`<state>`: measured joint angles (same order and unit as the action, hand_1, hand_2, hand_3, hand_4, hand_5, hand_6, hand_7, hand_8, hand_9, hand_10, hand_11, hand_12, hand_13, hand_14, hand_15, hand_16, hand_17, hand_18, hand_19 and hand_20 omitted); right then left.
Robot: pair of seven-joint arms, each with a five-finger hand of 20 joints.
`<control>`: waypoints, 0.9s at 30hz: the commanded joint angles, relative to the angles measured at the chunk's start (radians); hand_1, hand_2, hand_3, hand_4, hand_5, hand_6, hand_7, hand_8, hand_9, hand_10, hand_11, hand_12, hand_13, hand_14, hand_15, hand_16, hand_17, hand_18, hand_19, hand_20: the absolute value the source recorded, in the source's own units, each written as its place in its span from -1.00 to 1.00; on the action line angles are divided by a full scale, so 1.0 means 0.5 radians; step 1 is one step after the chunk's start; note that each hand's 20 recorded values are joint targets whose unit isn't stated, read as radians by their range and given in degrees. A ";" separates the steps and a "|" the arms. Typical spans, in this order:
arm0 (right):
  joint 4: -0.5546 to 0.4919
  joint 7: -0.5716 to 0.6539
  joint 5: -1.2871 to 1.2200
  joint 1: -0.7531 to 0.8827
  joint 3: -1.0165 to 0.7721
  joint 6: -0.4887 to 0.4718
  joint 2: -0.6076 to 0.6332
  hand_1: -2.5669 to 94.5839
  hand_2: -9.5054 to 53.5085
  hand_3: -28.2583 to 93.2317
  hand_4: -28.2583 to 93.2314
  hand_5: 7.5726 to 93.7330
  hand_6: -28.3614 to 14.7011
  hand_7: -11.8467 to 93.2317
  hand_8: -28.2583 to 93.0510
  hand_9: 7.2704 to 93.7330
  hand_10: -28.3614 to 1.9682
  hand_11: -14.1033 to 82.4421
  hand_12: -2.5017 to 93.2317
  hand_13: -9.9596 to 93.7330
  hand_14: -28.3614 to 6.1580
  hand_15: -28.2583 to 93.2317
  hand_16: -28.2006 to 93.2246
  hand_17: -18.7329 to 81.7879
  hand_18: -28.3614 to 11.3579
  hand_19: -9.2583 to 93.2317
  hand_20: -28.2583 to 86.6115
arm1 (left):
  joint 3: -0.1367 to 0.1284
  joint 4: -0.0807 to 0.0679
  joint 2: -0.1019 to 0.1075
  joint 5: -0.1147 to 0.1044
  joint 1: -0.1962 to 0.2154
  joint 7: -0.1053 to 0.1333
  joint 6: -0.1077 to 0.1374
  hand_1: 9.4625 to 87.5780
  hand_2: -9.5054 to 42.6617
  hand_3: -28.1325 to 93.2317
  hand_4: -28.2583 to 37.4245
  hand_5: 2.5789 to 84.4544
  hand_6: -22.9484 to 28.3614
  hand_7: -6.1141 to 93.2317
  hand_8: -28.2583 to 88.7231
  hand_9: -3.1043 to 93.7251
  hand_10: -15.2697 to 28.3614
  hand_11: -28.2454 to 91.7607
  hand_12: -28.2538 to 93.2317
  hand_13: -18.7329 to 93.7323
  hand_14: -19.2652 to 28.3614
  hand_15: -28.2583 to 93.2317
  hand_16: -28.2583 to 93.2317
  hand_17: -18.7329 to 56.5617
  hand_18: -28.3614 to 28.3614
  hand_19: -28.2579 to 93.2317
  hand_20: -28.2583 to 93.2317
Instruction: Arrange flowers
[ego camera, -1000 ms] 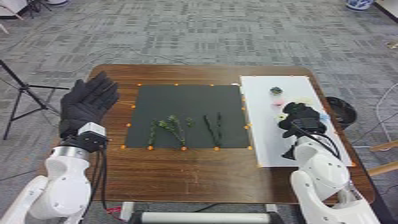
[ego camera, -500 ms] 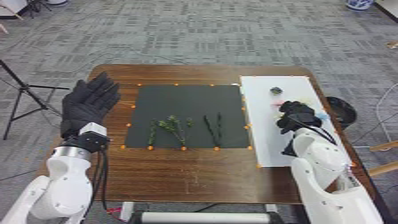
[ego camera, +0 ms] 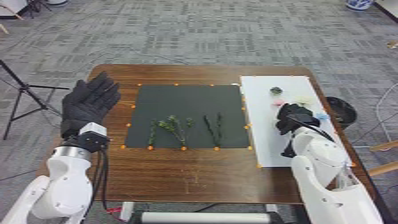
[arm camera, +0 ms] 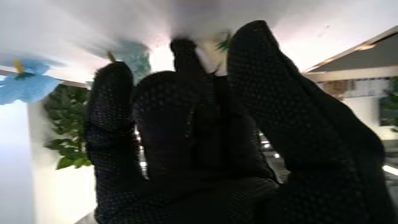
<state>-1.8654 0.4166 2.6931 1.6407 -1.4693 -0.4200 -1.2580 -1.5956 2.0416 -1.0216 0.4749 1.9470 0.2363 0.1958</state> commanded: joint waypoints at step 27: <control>-0.179 0.018 -0.055 0.041 0.139 0.608 -0.016 0.25 -0.95 0.56 -0.99 0.55 0.32 -0.24 -0.52 0.77 0.31 -0.58 -0.28 0.64 0.27 0.58 -0.02 0.16 -0.58 0.72 0.10 | -0.303 0.125 -0.109 -0.088 0.434 0.137 0.049 -0.60 0.00 0.61 -1.00 -0.11 0.19 -0.58 -0.71 -0.20 0.33 -0.20 -0.42 -0.16 0.45 -0.15 -0.61 -0.67 0.53 0.09 -0.42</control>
<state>-1.8713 0.4478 2.6912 1.6956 -1.4389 -0.1647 -1.2800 -1.7145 2.0957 -1.0573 0.4659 2.0932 0.2697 0.2085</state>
